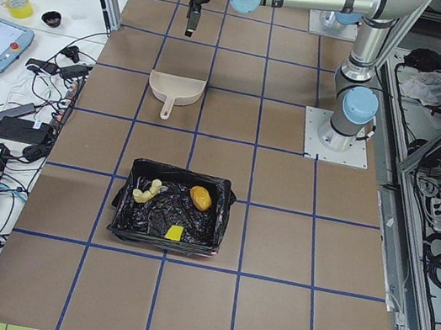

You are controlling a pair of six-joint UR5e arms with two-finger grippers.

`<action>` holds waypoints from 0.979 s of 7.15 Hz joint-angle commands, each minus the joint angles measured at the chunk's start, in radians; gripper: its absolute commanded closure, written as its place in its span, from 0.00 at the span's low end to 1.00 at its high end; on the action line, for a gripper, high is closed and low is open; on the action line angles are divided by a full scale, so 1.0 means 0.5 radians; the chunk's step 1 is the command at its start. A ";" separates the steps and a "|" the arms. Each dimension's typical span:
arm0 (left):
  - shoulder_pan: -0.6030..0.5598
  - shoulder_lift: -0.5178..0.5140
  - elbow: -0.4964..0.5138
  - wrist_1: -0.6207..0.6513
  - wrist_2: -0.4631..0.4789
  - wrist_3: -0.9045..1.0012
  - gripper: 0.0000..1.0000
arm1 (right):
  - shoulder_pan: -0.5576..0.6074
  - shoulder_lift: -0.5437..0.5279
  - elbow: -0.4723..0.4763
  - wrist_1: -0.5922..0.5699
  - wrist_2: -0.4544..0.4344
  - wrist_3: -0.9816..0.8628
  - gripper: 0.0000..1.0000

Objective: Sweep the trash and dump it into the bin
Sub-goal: 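Open the left gripper and lift it off the dustpan handle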

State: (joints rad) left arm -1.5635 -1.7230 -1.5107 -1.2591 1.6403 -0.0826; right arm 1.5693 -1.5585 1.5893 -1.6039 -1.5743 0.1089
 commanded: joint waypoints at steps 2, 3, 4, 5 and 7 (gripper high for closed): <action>-0.061 0.147 0.003 -0.277 -0.179 0.103 0.00 | 0.000 0.000 0.000 -0.004 0.001 0.000 0.00; -0.061 0.196 -0.003 -0.462 -0.176 0.198 0.00 | 0.000 0.000 0.000 -0.004 -0.002 0.000 0.00; -0.058 0.221 -0.004 -0.534 -0.167 0.302 0.00 | 0.000 0.000 0.003 -0.004 0.001 0.000 0.00; -0.042 0.231 -0.004 -0.537 -0.145 0.315 0.00 | 0.000 0.000 0.003 -0.004 0.001 0.000 0.00; -0.045 0.231 -0.007 -0.528 -0.023 0.316 0.00 | 0.000 0.003 0.003 -0.004 0.001 0.000 0.00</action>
State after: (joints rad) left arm -1.5848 -1.6090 -1.5134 -1.5225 1.6021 0.0716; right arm 1.5693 -1.5576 1.5906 -1.6061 -1.5739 0.1089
